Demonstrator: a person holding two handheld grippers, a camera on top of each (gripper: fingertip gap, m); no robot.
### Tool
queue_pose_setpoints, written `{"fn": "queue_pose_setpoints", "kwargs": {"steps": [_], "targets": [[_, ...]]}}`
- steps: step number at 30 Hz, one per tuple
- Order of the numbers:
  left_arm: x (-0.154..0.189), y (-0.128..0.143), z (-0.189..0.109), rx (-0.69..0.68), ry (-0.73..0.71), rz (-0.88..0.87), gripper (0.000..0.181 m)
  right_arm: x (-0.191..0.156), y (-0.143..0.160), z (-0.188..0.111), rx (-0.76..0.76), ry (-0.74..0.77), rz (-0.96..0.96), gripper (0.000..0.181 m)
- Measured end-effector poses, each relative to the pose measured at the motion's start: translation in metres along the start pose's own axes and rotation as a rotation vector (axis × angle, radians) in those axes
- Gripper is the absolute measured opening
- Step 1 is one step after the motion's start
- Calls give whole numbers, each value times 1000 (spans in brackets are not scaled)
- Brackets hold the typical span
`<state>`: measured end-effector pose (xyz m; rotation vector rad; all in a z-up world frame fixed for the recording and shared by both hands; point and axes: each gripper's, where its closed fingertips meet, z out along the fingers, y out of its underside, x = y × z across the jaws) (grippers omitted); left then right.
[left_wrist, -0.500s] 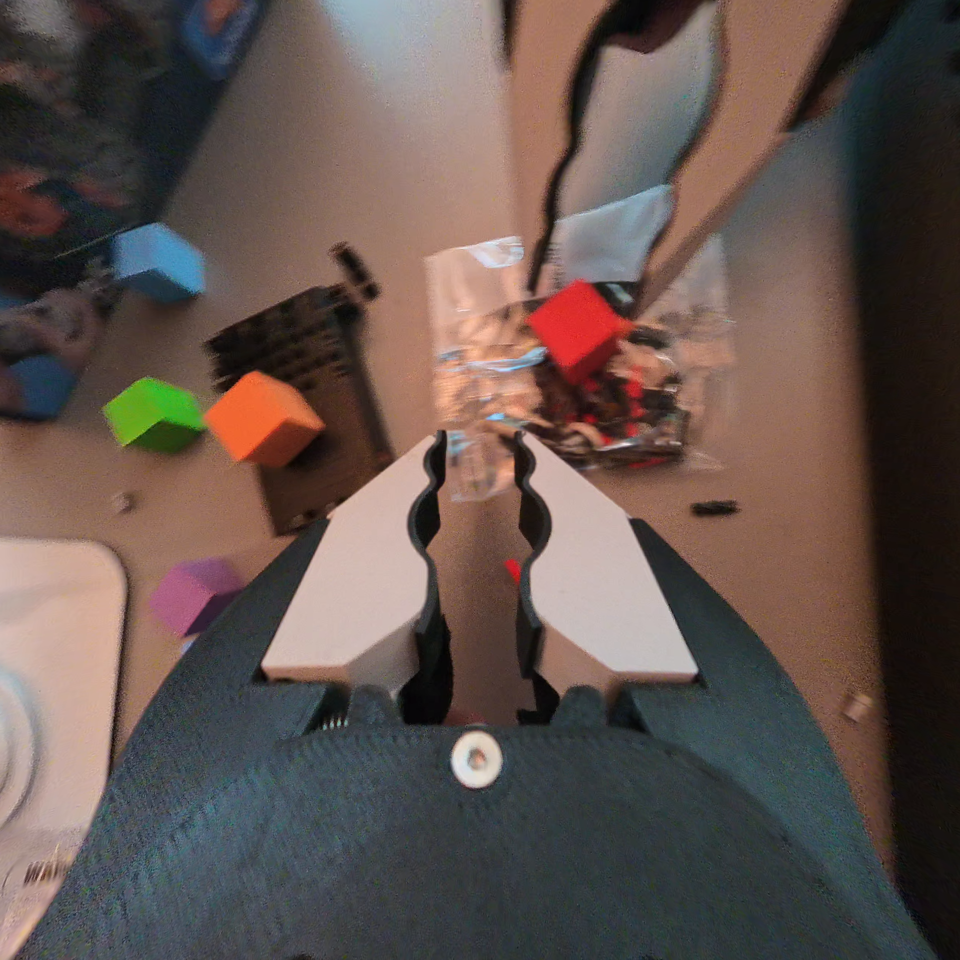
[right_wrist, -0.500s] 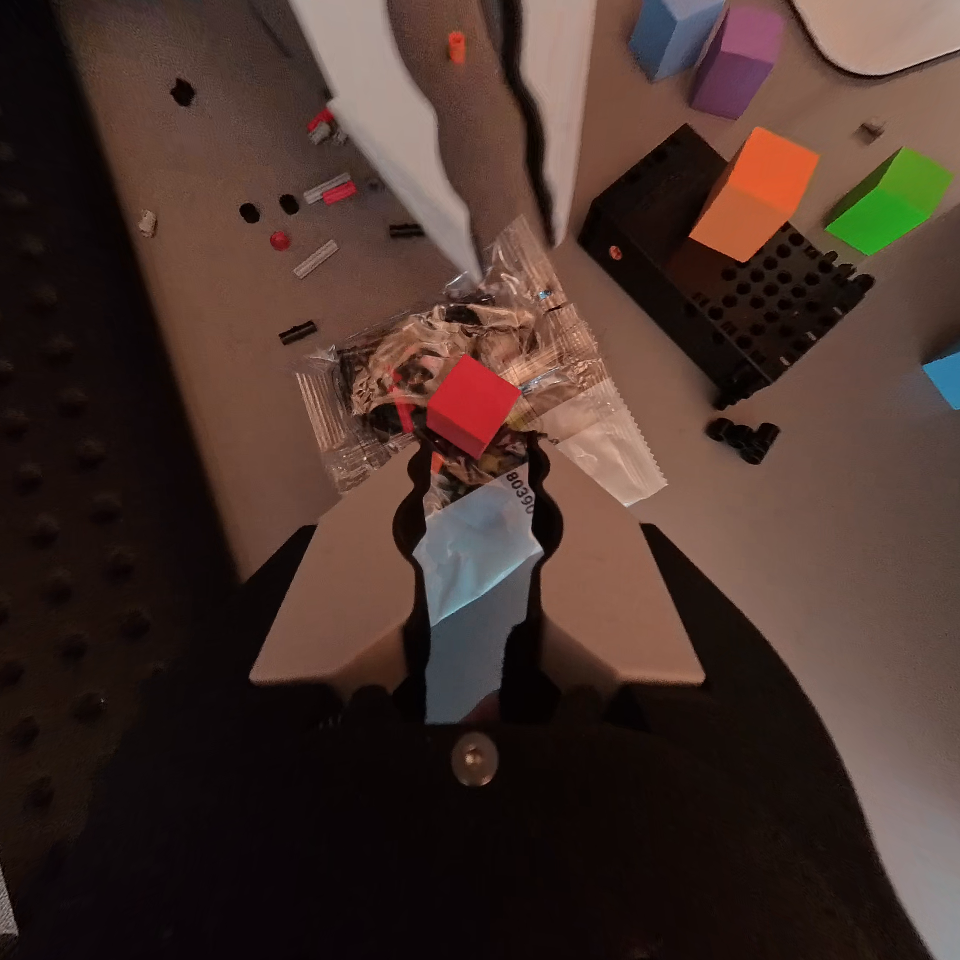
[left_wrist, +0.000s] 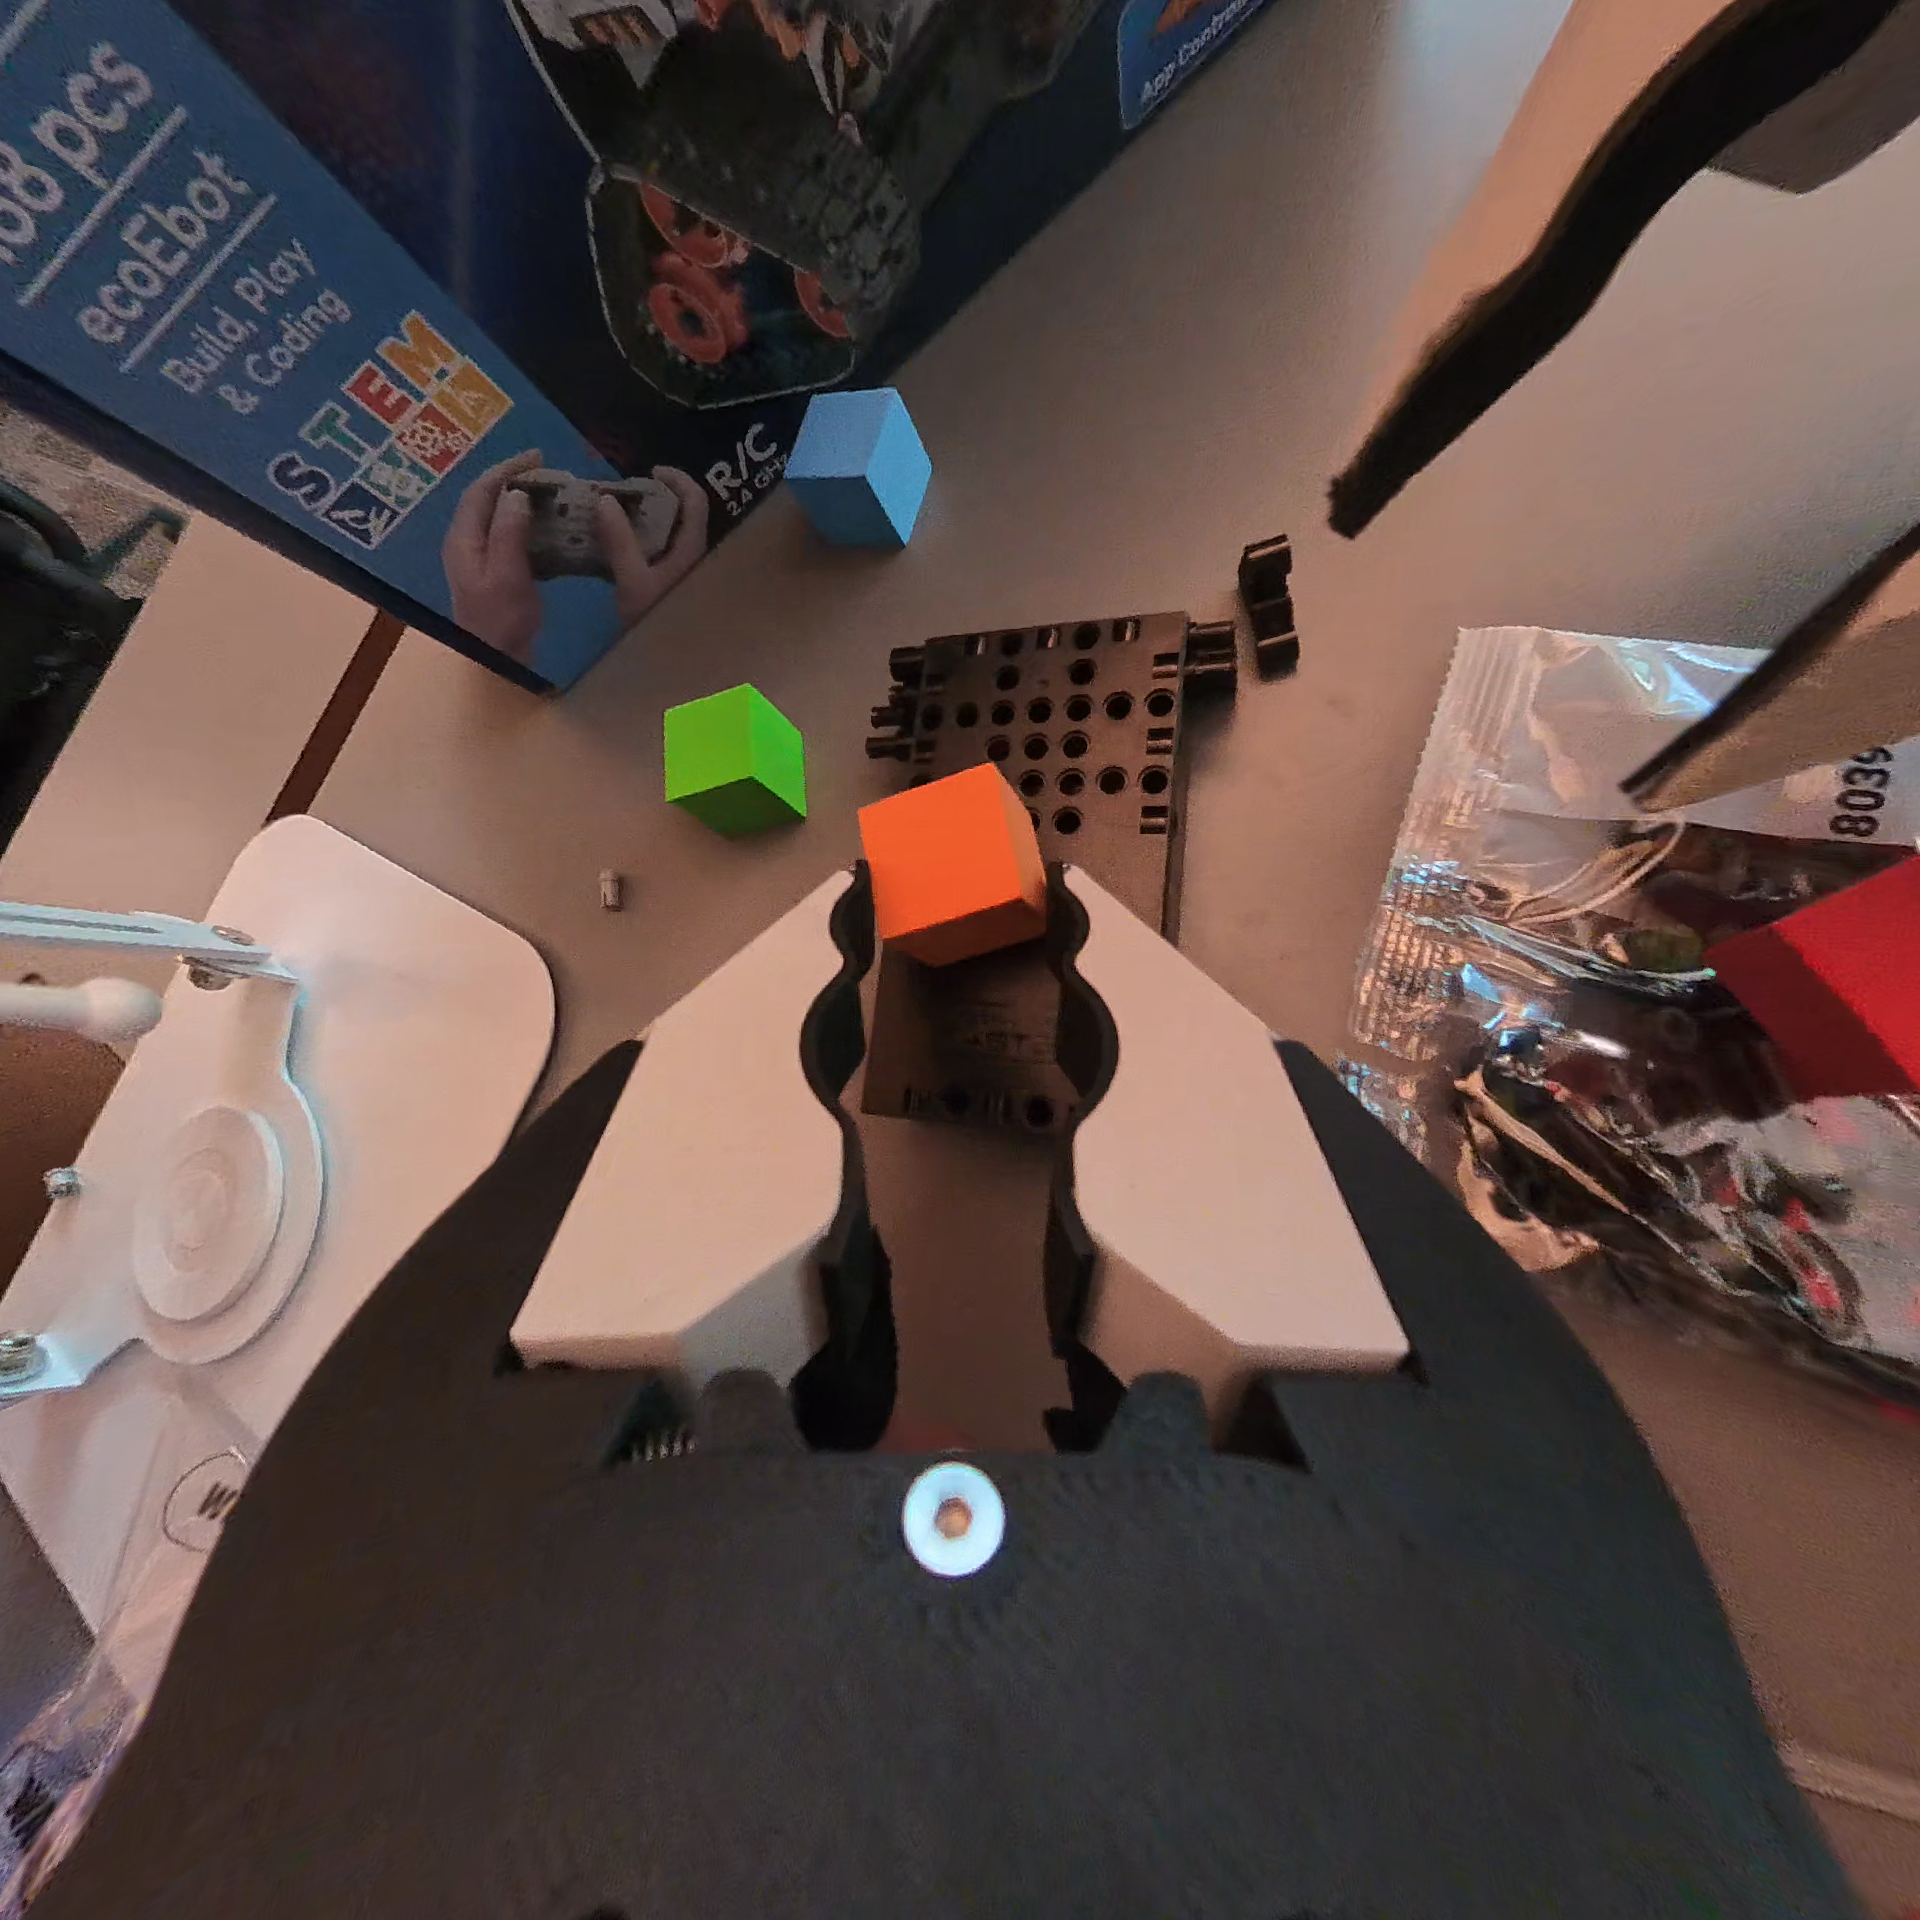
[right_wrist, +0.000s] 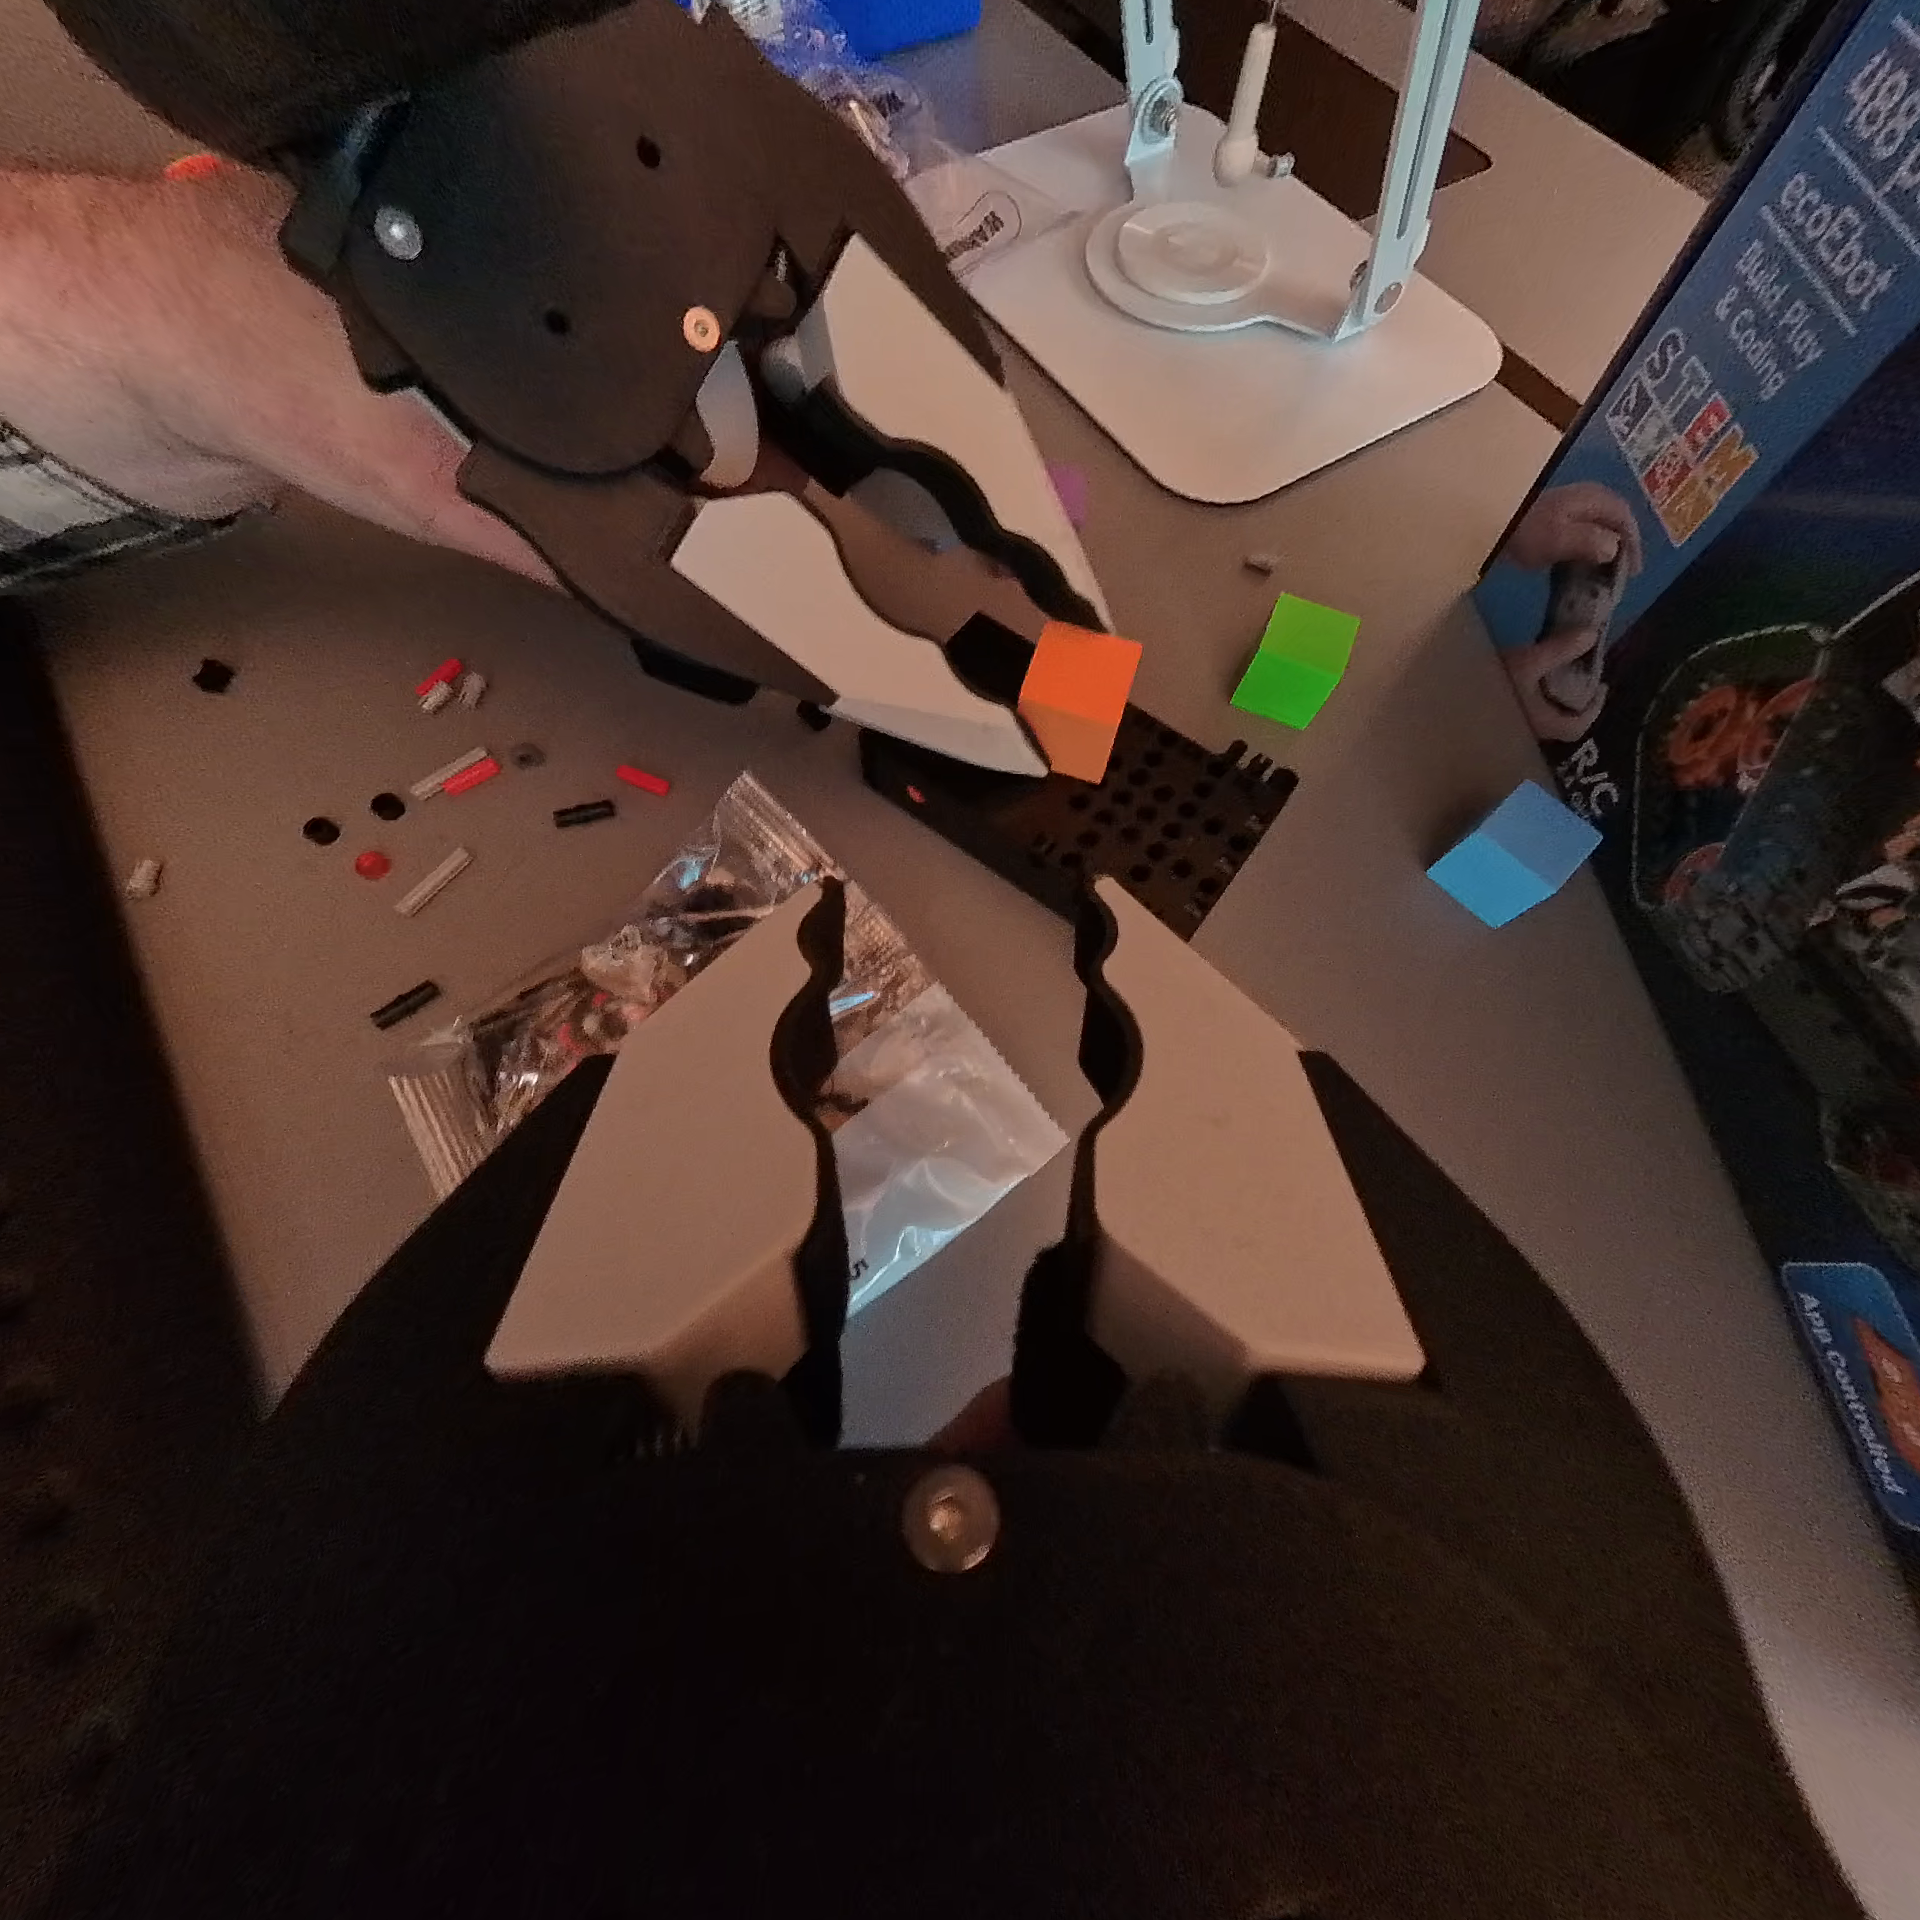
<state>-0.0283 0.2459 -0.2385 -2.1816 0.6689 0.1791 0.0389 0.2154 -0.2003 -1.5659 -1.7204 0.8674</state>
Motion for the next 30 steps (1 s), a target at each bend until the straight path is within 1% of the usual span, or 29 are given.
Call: {"fn": "queue_pose_setpoints", "kwargs": {"steps": [4,7,9,12,14,16,18,20,24,27,30], "targets": [[2,-2,-3,16,16,-1,30,-3,10,-8,2,-31,7,43],[5,-9,-18,52,55,6,30,-3,15,-13,14,-45,15,42],[20,-18,-34,101,159,29,31,-3,20,-15,6,-49,16,42],[40,-28,-58,152,268,68,31,-3,27,-15,-12,-54,12,42],[65,-38,-75,223,381,121,31,-3,30,-16,-18,-53,11,41],[88,-42,-85,246,466,167,31,0,32,-17,-19,-49,19,41],[98,-41,-79,219,456,213,31,1,33,-17,-16,-50,27,41],[112,-38,-73,193,478,249,31,2,33,-17,-14,-49,34,40],[123,-26,-60,134,482,297,31,3,34,-18,-8,-47,38,40],[125,-22,-54,105,466,312,31,3,33,-18,-8,-46,33,40],[122,-24,-56,124,471,297,31,4,33,-19,-6,-44,32,40]]}}
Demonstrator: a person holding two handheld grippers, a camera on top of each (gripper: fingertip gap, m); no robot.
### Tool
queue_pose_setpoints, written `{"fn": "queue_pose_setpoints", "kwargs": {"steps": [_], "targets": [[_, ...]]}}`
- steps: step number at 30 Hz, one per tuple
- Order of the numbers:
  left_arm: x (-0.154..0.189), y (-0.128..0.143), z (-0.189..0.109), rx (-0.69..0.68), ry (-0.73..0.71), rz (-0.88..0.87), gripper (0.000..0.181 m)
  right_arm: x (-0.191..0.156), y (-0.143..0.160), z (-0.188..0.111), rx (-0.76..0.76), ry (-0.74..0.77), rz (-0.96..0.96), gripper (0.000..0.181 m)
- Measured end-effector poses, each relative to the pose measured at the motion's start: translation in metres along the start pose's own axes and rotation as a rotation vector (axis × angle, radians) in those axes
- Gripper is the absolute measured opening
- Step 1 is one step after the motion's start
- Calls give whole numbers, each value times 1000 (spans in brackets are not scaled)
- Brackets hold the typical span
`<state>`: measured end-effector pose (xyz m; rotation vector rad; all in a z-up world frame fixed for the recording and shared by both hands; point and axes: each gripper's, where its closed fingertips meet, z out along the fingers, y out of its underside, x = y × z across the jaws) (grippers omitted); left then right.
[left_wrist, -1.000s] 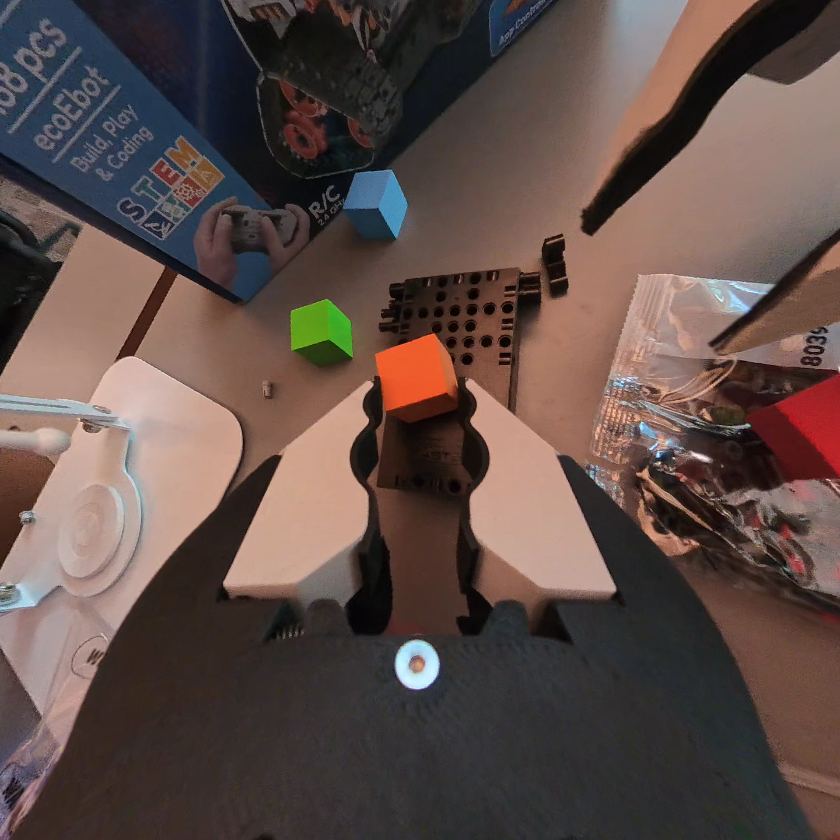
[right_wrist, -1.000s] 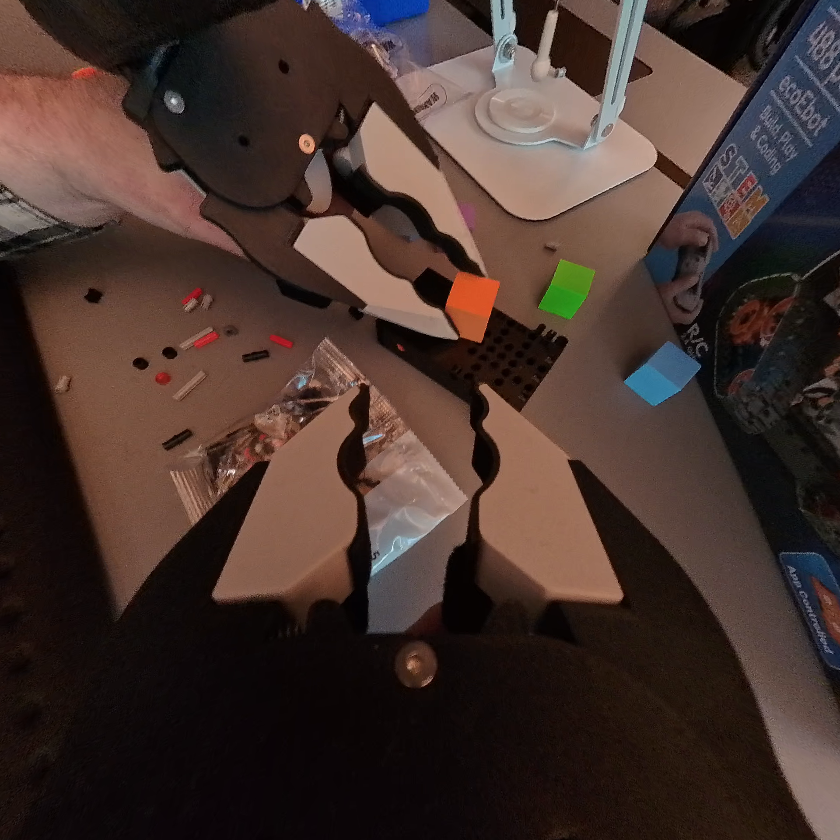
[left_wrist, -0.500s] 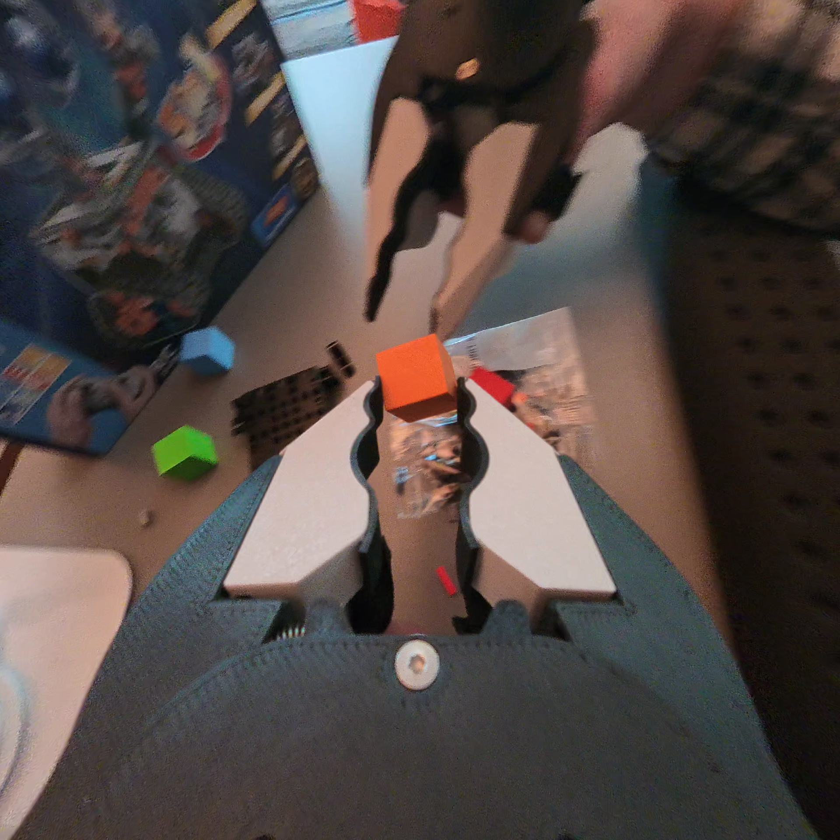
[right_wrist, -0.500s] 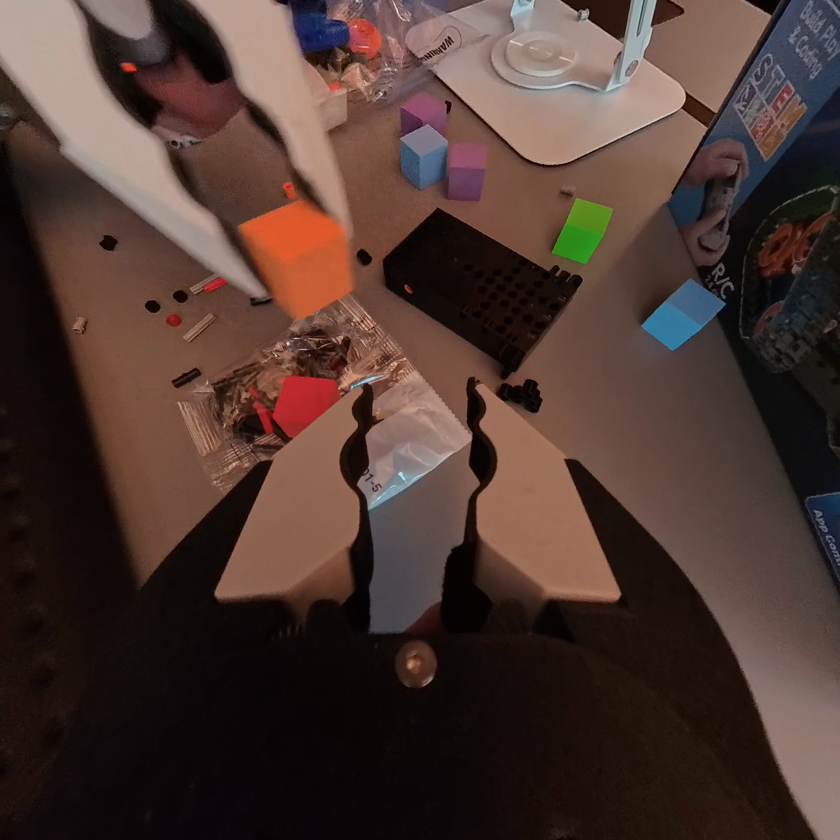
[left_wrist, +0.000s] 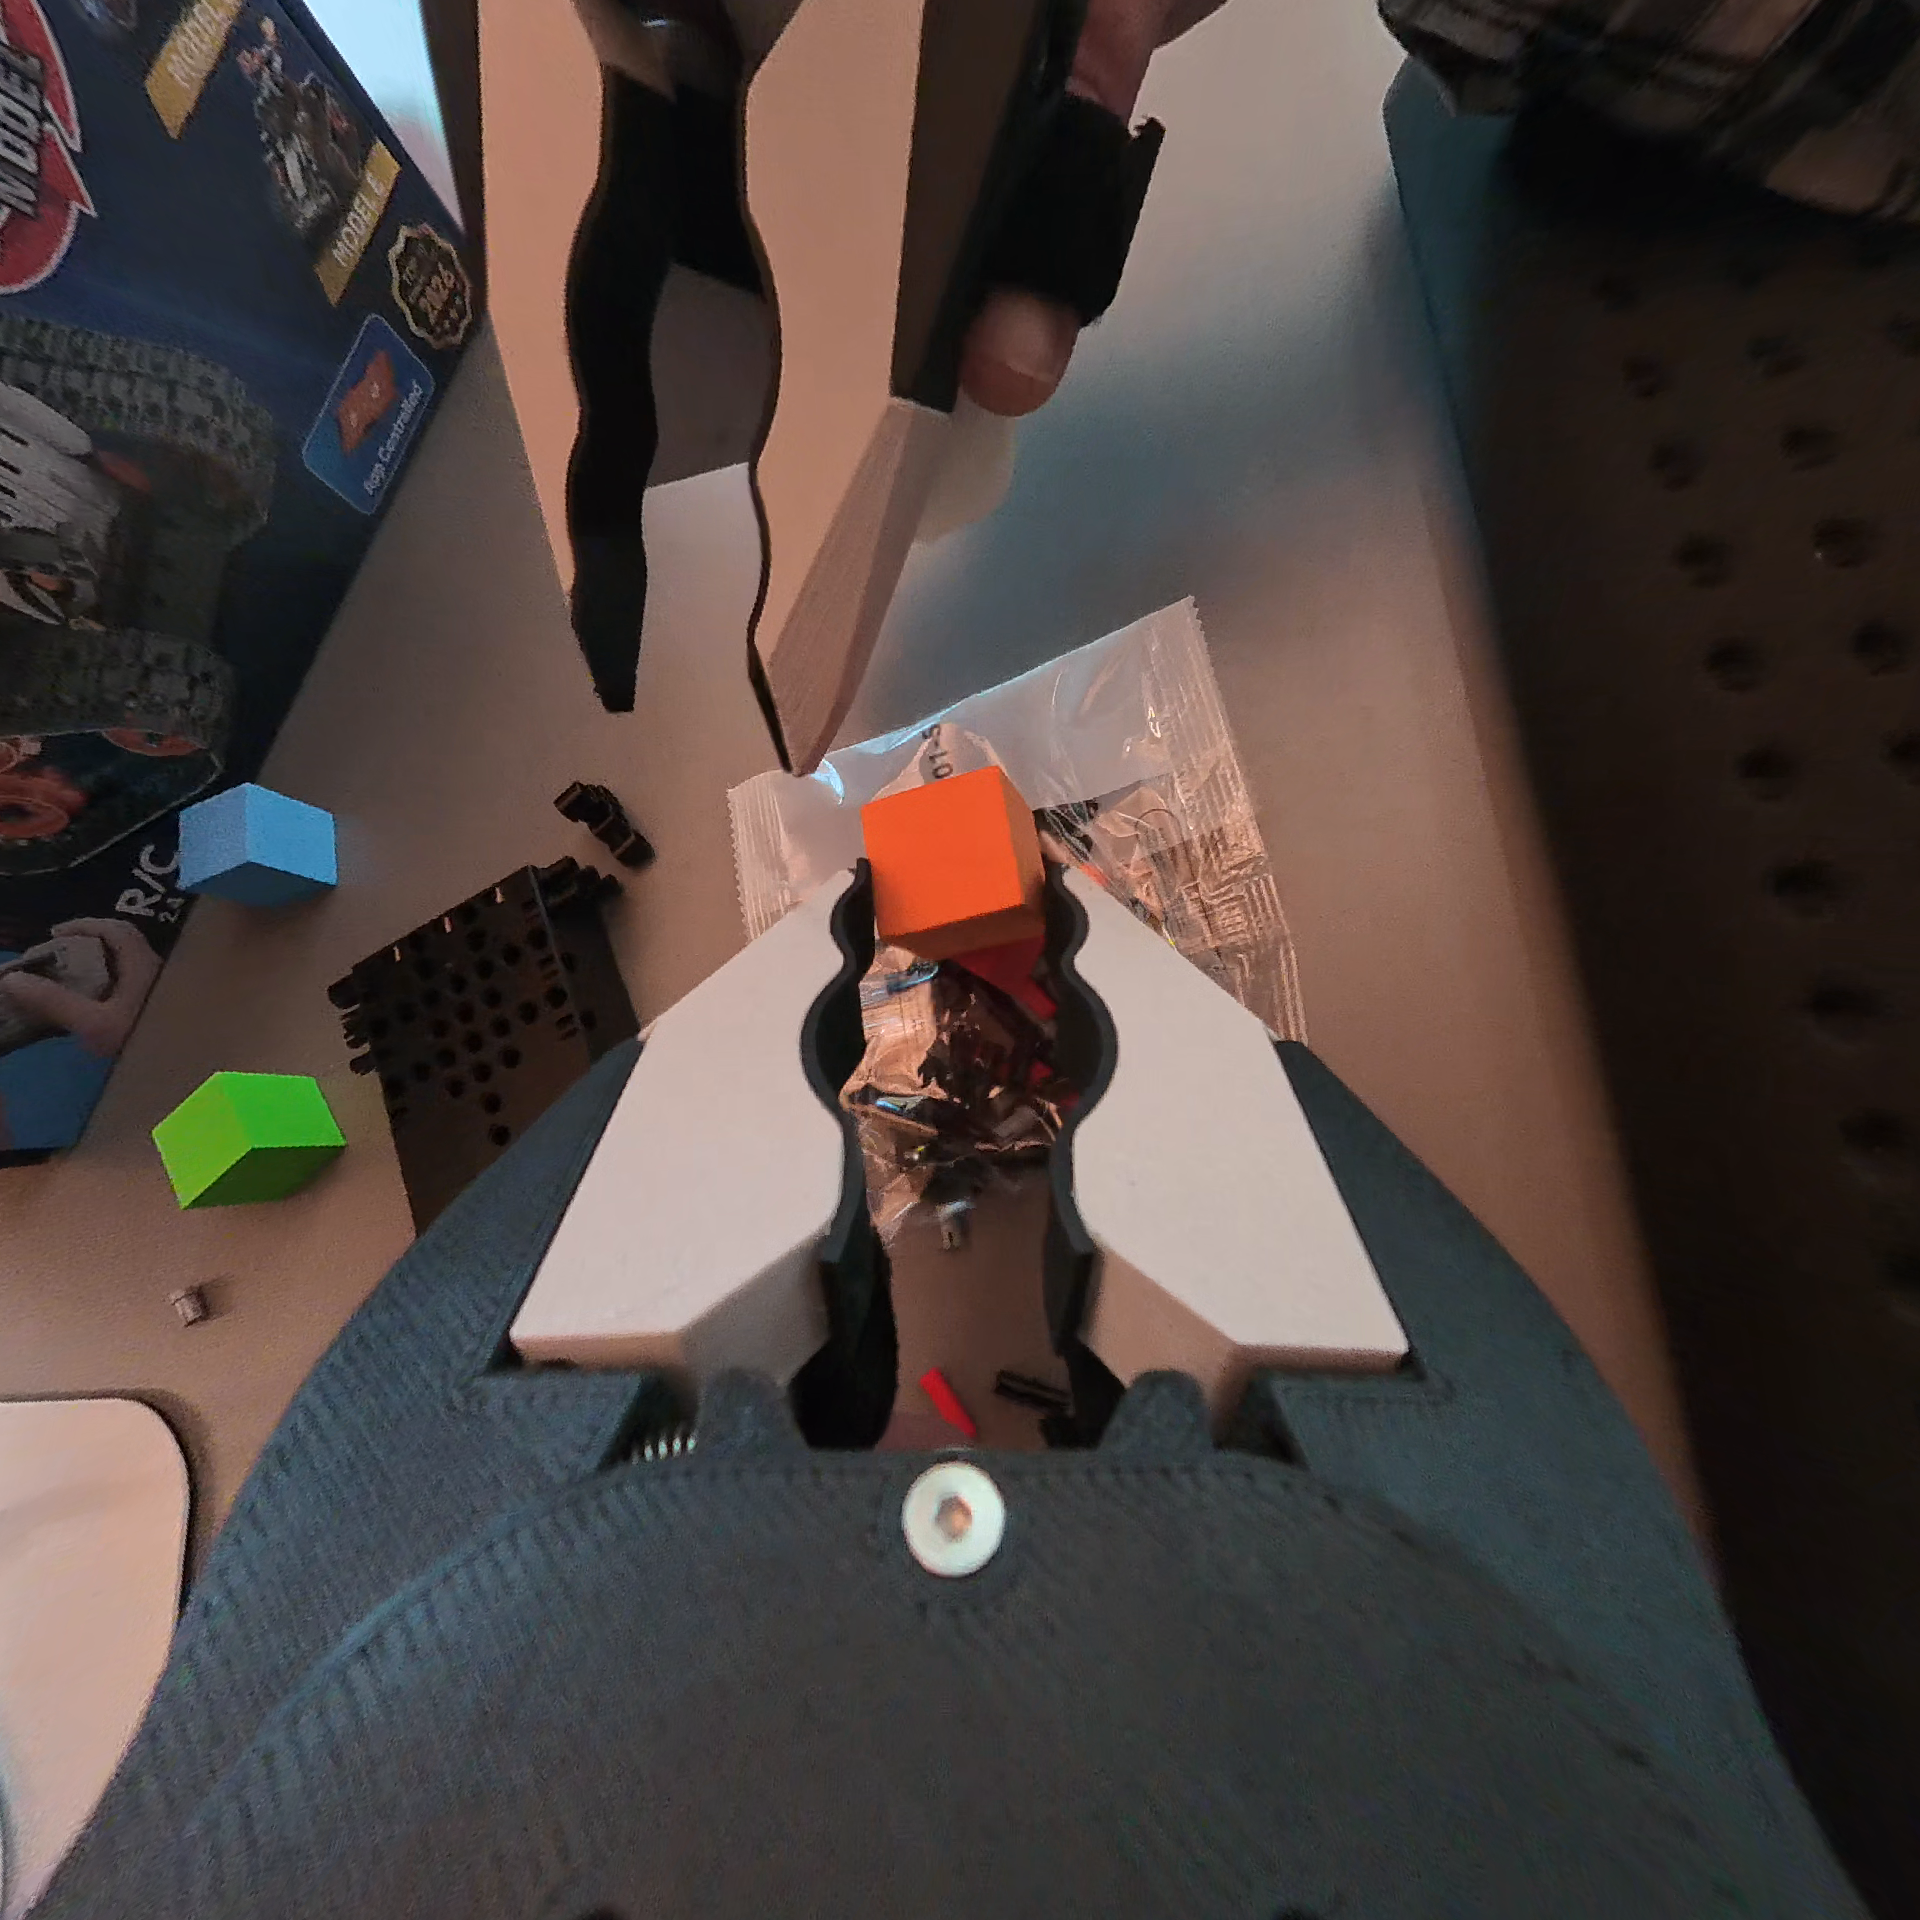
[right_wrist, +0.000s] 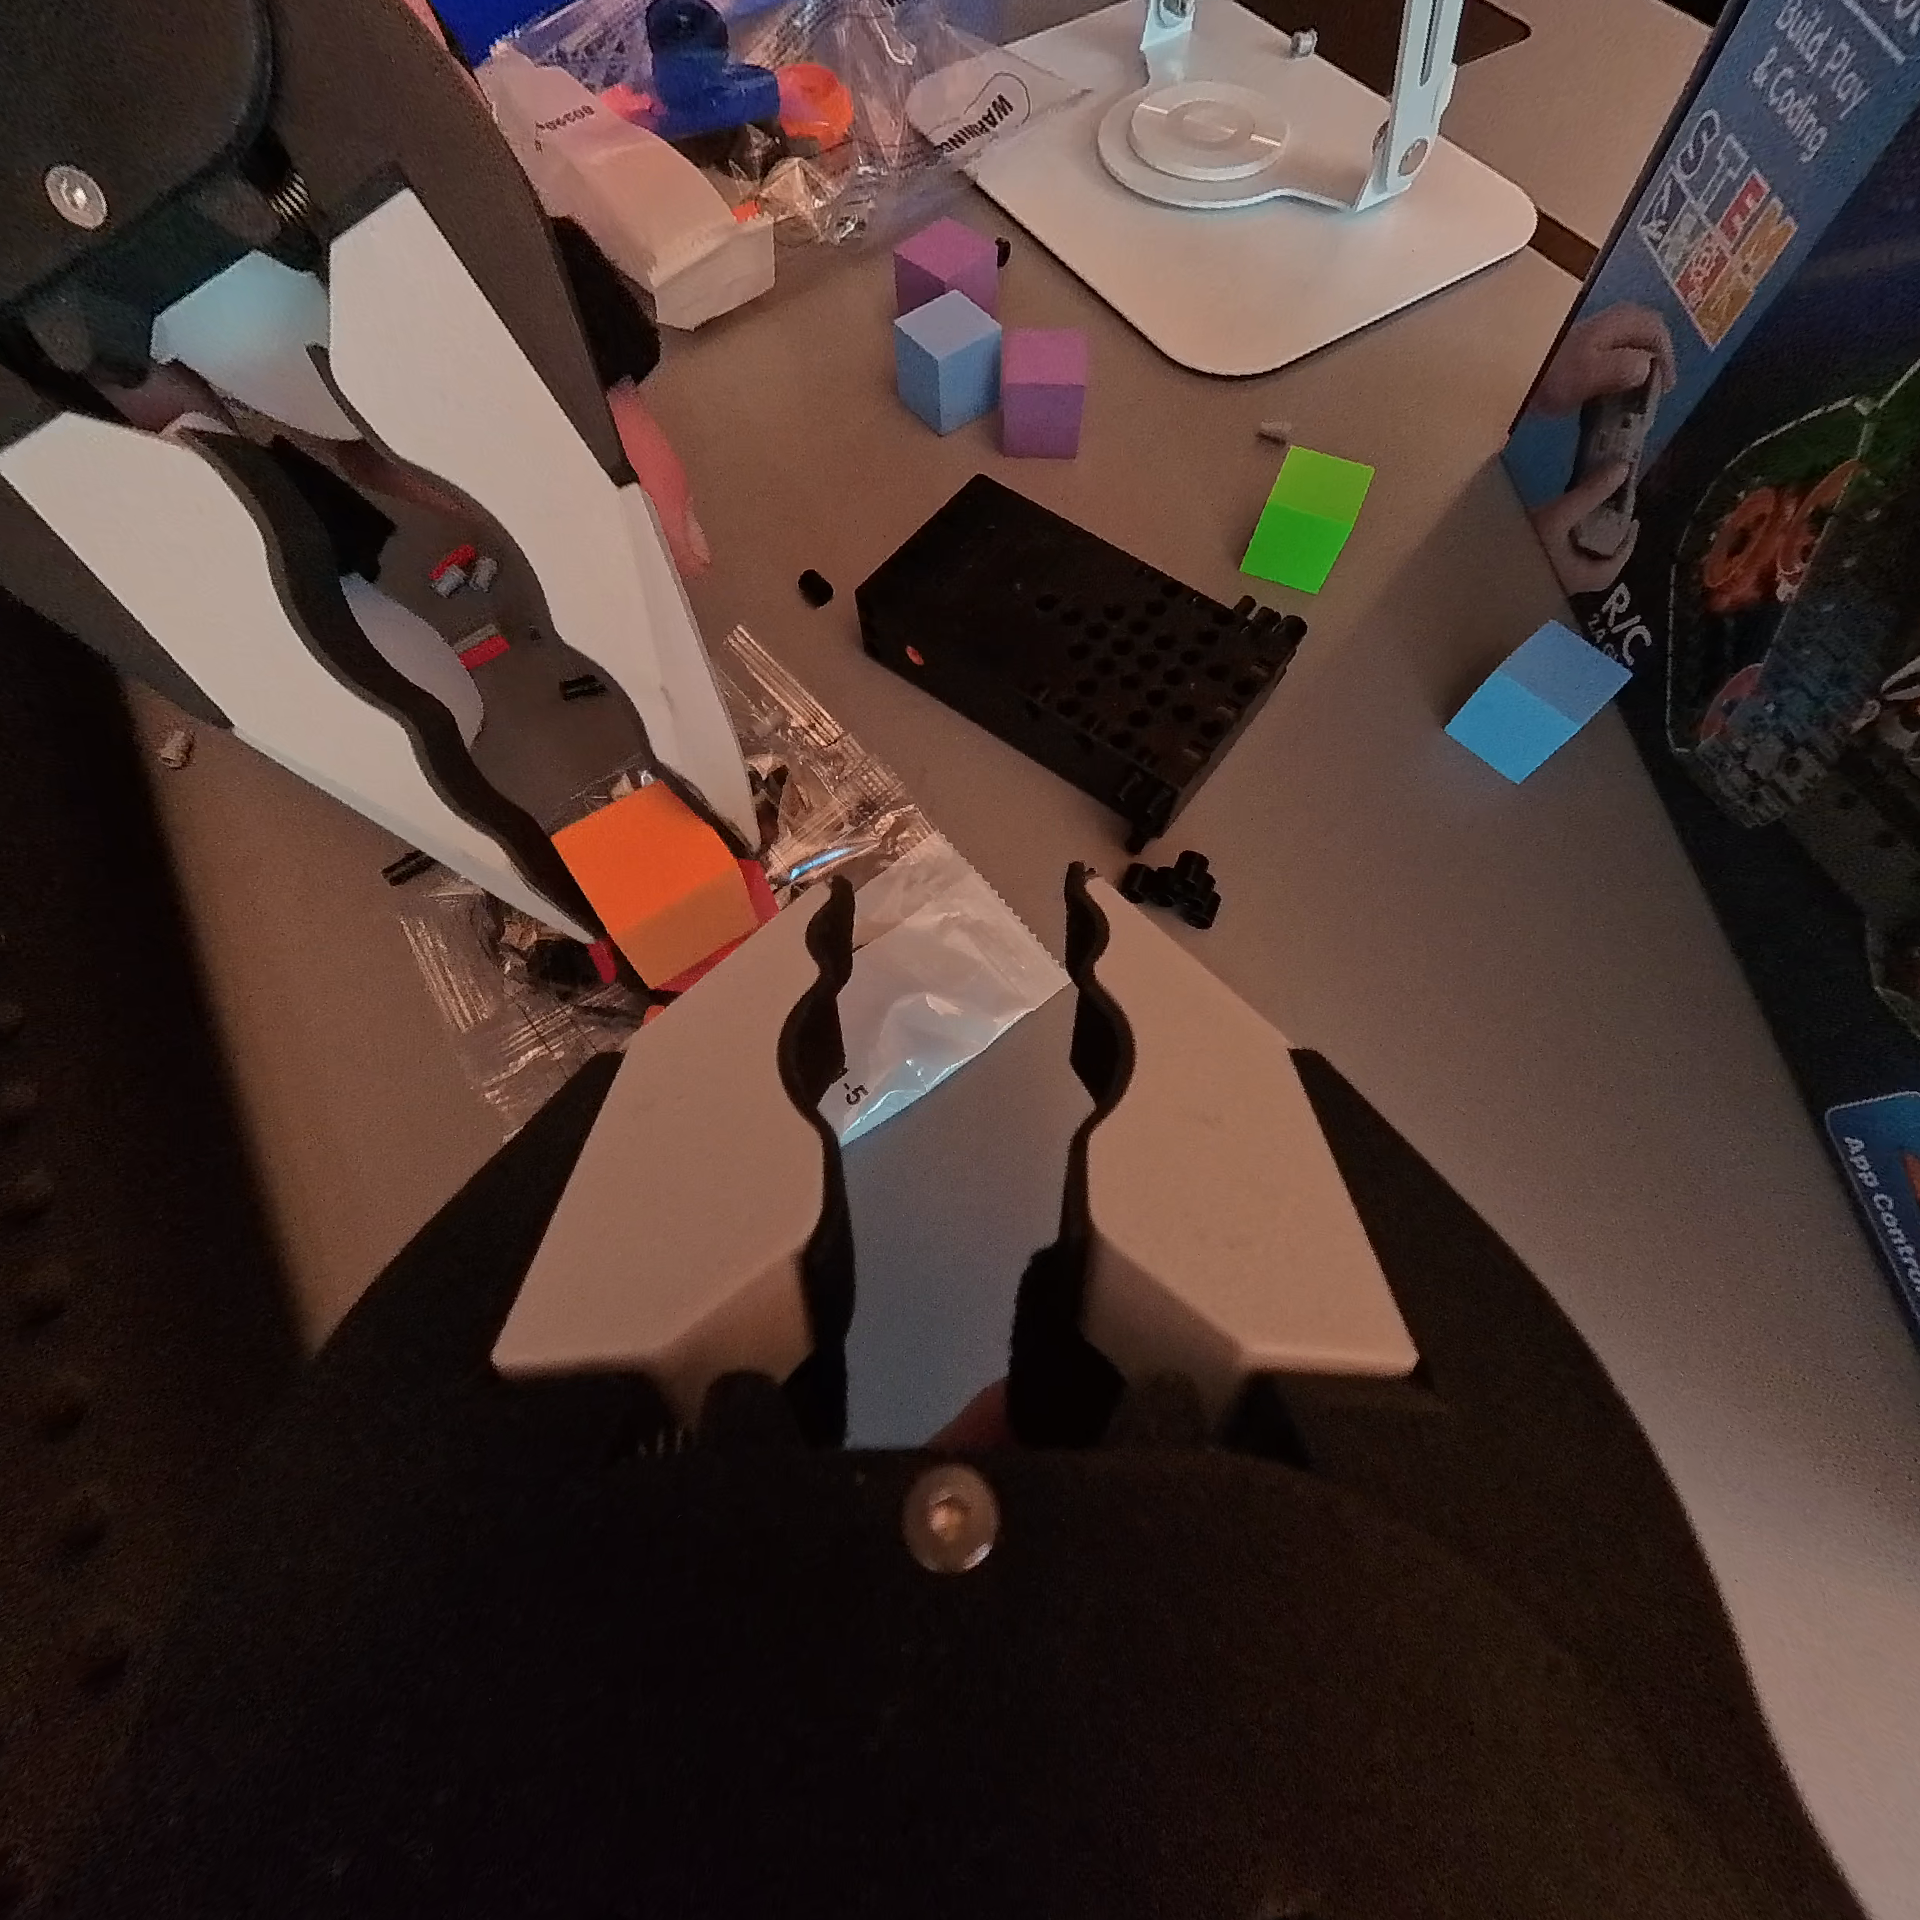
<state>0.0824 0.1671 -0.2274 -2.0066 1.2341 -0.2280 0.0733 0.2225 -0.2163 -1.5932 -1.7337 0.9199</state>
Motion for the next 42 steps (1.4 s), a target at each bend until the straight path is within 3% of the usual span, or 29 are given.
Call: {"fn": "queue_pose_setpoints", "kwargs": {"steps": [11,16,24,33,36,42], "targets": [[-2,4,1,-6,0,-15,32,1,-3,-2,16,2,4,40],[-3,-2,-12,47,18,-49,47,10,-8,-4,36,32,10,41],[-48,11,-37,113,-108,-161,43,86,-36,17,17,306,75,41],[-84,23,-42,98,-281,-209,40,149,-20,68,-132,543,171,46],[-89,28,-42,97,-301,-219,40,153,-17,79,-137,540,188,27],[-108,40,-50,90,-384,-269,37,125,-45,49,-63,434,133,26]]}}
